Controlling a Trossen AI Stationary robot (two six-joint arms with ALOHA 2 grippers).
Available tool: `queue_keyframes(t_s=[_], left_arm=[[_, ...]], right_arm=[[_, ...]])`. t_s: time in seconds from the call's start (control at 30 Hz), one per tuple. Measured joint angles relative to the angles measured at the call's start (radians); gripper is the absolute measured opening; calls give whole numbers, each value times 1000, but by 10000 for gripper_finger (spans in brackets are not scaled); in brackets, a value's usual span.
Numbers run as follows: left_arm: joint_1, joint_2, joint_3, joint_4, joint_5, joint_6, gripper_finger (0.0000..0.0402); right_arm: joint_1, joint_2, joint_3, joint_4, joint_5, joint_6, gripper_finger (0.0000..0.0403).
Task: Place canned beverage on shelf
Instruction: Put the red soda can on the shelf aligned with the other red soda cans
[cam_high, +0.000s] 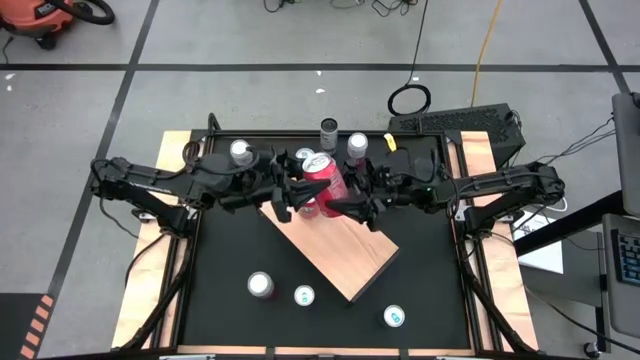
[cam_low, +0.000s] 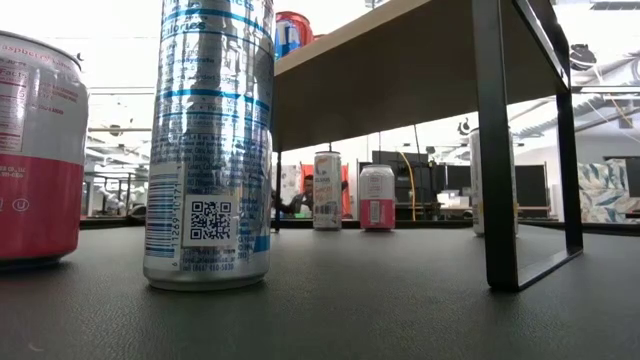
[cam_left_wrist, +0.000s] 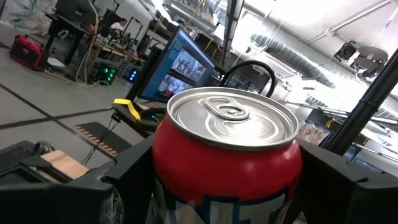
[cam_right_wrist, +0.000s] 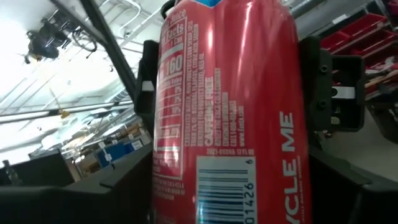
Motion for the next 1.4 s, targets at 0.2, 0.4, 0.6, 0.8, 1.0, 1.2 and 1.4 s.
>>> queue_keyframes(t_s=[0.2, 0.4, 0.6, 0.8, 1.0, 1.2, 1.4], left_arm=[[-1, -48, -2, -88, -14, 32, 300], [-6, -130, -2, -174, -55, 35, 300], [-84, -204, -2, -199, -202, 94, 300], [-223, -222, -1, -204, -390, 176, 300], [-356, -191, -1, -236, -619, 255, 299], [-422, -132, -1, -310, -813, 264, 299], [-445, -51, -12, -426, -956, 81, 299]], right_arm=[[-2, -1, 1, -9, 18, 73, 342], [-2, -10, 2, -57, -5, 93, 360], [-2, -98, 2, -169, -52, 93, 361], [-1, -230, 2, -352, -72, 80, 361], [-1, -348, 2, -482, -71, 67, 361], [-1, -418, 2, -538, -71, 64, 361], [1, -433, 1, -560, -111, 60, 361]])
